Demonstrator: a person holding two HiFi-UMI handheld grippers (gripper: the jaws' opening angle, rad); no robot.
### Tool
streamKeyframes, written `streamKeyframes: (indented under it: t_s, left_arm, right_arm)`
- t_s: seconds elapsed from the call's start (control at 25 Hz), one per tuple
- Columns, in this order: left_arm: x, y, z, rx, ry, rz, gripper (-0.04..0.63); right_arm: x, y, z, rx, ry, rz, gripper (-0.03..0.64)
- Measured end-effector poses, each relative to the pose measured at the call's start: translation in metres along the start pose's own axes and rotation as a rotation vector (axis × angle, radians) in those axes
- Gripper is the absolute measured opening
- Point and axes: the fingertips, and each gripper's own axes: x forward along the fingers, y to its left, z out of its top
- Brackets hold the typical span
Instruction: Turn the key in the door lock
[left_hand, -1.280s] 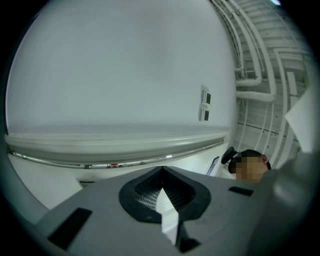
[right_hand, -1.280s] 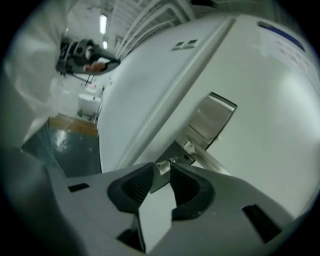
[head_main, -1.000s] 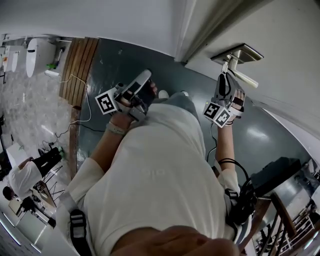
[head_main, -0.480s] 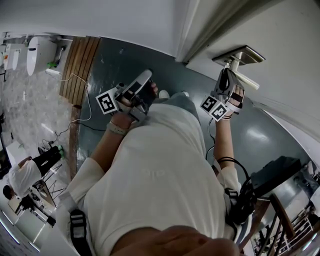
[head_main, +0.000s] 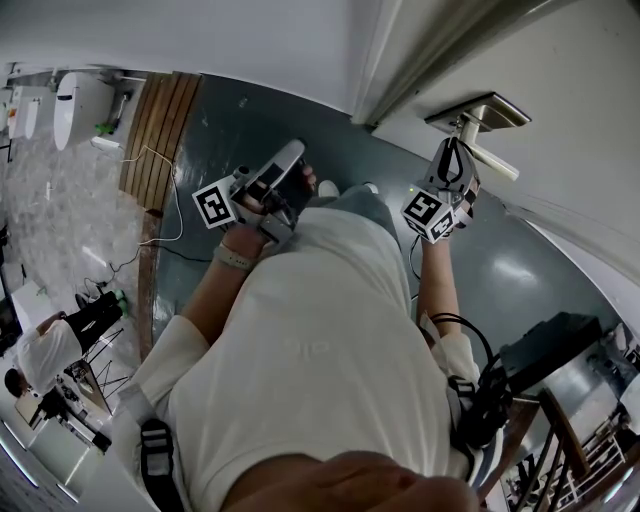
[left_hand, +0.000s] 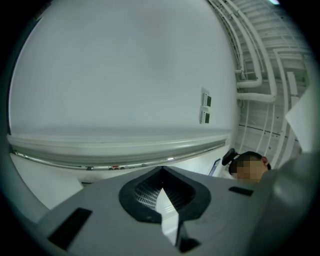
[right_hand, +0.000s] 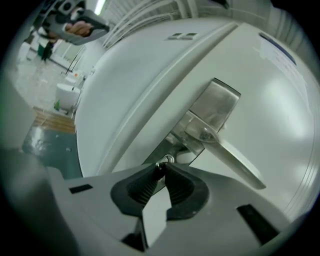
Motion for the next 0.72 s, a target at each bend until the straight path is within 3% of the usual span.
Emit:
streamKeyframes:
  t_s: [0.32, 0.52, 0.72]
  left_arm:
    - [-0.002, 0.000, 0.001, -0.002, -0.006, 0.000, 0.009]
    - [-0.002, 0.000, 0.001, -0.004, -0.008, 0.000, 0.009]
    - [-0.002, 0.001, 0.000, -0.006, -0.008, -0.001, 0.009]
  right_arm:
    - [0.002, -0.004, -0.004, 0.538, -0.031, 0.051, 0.057]
    - [0.004, -0.007, -0.011, 1.009, -0.055, 0.116, 0.049]
    - [0.006, -0.009, -0.013, 1.403, -0.091, 0.172, 0.043]
